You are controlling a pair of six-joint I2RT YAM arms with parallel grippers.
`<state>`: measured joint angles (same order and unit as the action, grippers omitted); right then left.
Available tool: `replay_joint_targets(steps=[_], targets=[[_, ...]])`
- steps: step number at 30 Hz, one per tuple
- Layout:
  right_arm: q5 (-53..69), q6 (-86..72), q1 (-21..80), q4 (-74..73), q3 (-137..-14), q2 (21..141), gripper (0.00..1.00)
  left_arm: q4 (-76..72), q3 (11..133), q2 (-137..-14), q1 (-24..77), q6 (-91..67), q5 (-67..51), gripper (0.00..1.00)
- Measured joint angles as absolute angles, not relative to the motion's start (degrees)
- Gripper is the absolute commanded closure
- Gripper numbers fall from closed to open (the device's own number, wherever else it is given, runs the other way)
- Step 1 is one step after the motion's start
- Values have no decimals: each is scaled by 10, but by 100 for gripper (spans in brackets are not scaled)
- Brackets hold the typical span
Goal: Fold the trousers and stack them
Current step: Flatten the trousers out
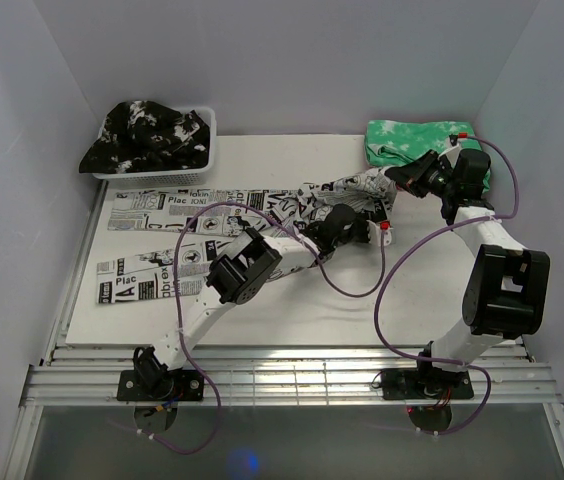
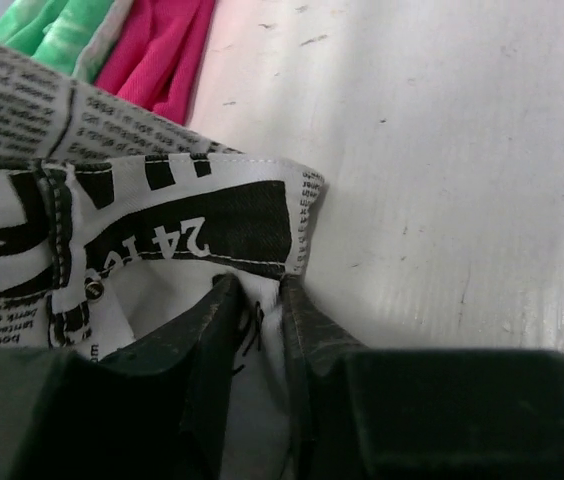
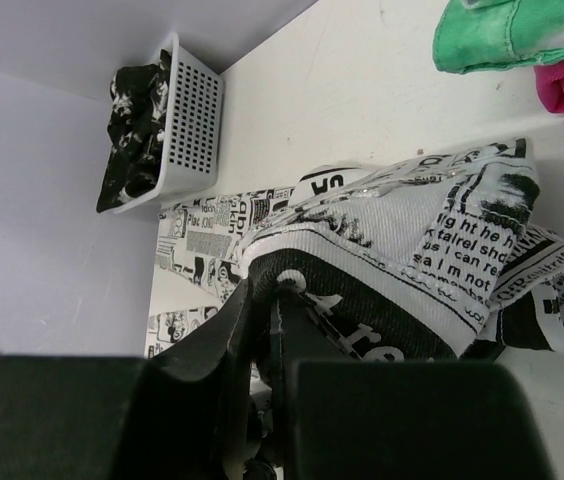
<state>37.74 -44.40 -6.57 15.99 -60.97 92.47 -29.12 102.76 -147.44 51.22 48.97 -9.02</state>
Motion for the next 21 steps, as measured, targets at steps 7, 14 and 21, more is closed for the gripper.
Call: replay_joint_targets(steps=[7, 14, 21], targets=[[378, -444, -66, 160, -610, 923, 92, -246, 1071, -1493, 506, 472, -110, 100], [379, -435, -66, 152, -610, 923, 92, -220, 1042, -1463, 500, 435, -145, 100], [389, -339, -70, 51, -685, 941, 92, -87, 915, -1303, 509, 358, -223, 100]])
